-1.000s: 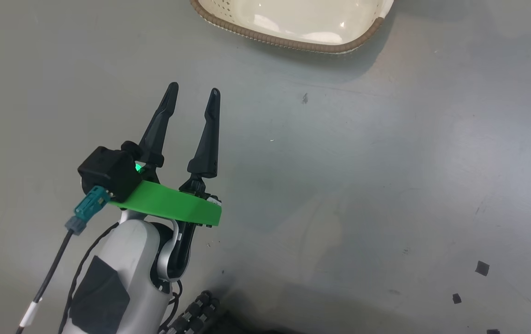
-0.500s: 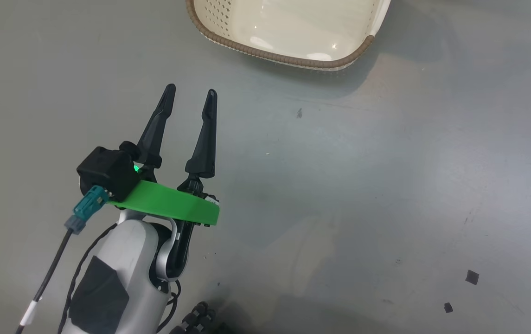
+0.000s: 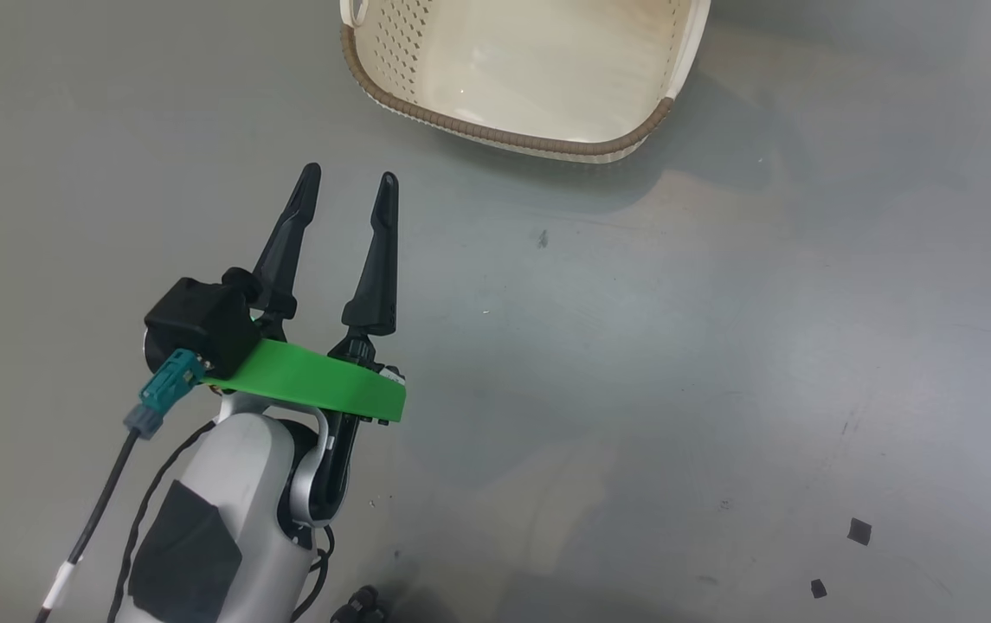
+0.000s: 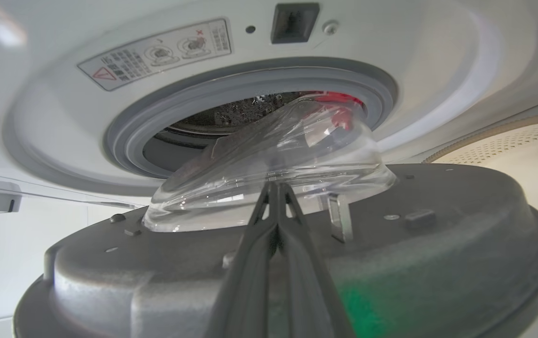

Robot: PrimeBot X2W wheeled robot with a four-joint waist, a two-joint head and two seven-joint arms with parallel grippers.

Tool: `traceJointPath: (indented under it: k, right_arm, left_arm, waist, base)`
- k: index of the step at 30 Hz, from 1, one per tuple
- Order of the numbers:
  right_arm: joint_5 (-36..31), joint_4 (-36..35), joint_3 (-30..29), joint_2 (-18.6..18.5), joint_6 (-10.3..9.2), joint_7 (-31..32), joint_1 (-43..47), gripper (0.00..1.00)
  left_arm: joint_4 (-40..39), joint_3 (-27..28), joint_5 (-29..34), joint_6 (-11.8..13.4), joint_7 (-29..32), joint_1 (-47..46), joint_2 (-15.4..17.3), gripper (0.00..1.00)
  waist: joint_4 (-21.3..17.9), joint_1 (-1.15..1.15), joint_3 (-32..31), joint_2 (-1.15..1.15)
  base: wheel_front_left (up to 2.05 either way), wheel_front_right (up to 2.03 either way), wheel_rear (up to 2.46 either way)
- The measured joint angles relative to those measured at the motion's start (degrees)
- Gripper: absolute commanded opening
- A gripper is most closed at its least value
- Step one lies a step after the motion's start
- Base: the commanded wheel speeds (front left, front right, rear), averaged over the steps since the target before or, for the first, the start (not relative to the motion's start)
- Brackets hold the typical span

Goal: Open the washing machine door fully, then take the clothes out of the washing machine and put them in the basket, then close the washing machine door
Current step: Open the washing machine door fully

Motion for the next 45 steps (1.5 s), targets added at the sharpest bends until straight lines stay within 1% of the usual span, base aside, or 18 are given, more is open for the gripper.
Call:
traceJointPath:
  k: [1, 7, 22, 31, 33, 38, 45]
  right_arm:
    - [0.07, 0.24, 0.27, 0.07, 0.35, 0.25, 0.21, 0.00]
    - [0.93, 1.62, 1.67, 0.37, 0.83, 0.74, 1.67, 0.00]
    - [3.58, 3.04, 4.17, 0.58, 0.82, 1.25, 2.44, 0.00]
    - [4.27, 3.14, 5.28, 0.80, 0.92, -0.45, 2.45, 0.00]
    - [3.21, 3.12, 5.94, 0.91, 1.57, -1.65, 2.45, 0.00]
    - [-0.88, 3.00, 8.00, 0.37, 4.43, -5.53, 3.85, 0.00]
    - [-10.35, 2.00, 14.33, -3.75, 9.79, -11.80, 6.80, 0.00]
  left_arm:
    - [0.10, 0.00, 0.10, 0.01, 0.00, 0.04, 0.00, 1.00]
    - [0.23, 0.04, 0.75, 0.01, 0.00, 0.86, 0.00, 1.00]
    - [0.24, 0.12, 1.51, 0.07, 0.00, 2.13, 0.01, 1.00]
    - [0.16, 0.23, 1.88, 0.05, 0.00, 2.14, 0.02, 1.00]
    - [0.16, 0.47, 1.92, 0.05, 0.00, 2.14, 0.02, 1.00]
    - [0.25, 0.94, 2.35, 0.05, 0.00, 2.14, 0.03, 1.00]
    - [0.62, 1.77, 3.21, 0.05, 0.00, 2.14, 0.03, 1.00]
  waist:
    - [-0.10, 0.00, -0.22, 0.00]
    - [-0.66, 0.00, -1.59, 0.00]
    - [-1.85, 0.00, -3.03, 0.00]
    - [-2.30, 0.00, -3.00, 0.00]
    - [-2.46, 0.00, -3.04, 0.00]
    - [-2.75, 0.00, -3.66, 0.00]
    - [-3.47, 0.00, -5.32, 0.00]
  base:
    - [0.00, 0.00, 0.00]
    - [0.00, 0.00, 0.00]
    - [0.00, 0.00, 0.00]
    - [0.00, 0.00, 0.00]
    - [0.00, 0.00, 0.00]
    - [0.00, 0.00, 0.00]
    - [0.00, 0.00, 0.00]
